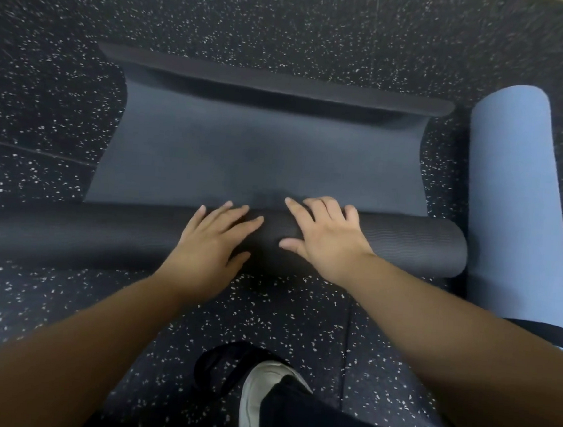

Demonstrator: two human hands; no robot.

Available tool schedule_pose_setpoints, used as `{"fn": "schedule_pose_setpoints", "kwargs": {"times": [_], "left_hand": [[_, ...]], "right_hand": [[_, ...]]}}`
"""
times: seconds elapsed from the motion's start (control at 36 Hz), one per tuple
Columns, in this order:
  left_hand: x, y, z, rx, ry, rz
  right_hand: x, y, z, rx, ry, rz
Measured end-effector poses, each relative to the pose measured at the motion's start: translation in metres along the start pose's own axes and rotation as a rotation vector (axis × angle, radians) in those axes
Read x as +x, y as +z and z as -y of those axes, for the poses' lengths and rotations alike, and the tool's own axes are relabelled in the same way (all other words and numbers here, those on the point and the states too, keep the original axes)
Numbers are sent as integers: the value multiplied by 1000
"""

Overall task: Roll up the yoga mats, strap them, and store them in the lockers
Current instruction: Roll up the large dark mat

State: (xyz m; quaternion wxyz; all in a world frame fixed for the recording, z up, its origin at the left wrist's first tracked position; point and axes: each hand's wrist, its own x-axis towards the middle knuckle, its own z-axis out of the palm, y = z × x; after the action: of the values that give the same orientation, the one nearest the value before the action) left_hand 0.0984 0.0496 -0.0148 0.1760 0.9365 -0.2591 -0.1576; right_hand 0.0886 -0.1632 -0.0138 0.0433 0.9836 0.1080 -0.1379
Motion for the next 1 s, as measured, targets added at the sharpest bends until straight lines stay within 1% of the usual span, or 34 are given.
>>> {"fn": "schedule_pose_setpoints", "kwargs": {"times": [0.03,0.08,0.17,0.25,0.39,0.53,0.64,0.69,0.75,0.89,0.94,1.0], "left_hand": [[0,0,-2,48,-17,47],[0,1,-6,193,-50,153],[3,2,-9,315,-64,208],[11,1,-6,350,-76,204],[27,-5,-2,359,-93,216],[41,-14,-2,388,-99,269],[50,-21,0,367,-109,303],[52,-22,0,362,-117,294],[50,-21,-1,398,-100,268],[38,-5,-7,593,53,129],[36,1,-8,622,43,96],[39,1,-10,654,12,97]], "right_hand": [[2,-2,0,14,35,31],[6,-4,0,43,88,41],[6,-4,4,46,144,29],[1,-3,11,84,182,-59],[-10,12,16,281,164,-249],[-21,28,12,282,140,-333],[-26,35,11,237,211,-403],[-30,40,10,240,245,-379],[-32,45,6,192,235,-305],[-23,30,-10,198,164,-65],[-17,22,-15,210,152,-35],[-13,18,-18,234,146,-31]]}}
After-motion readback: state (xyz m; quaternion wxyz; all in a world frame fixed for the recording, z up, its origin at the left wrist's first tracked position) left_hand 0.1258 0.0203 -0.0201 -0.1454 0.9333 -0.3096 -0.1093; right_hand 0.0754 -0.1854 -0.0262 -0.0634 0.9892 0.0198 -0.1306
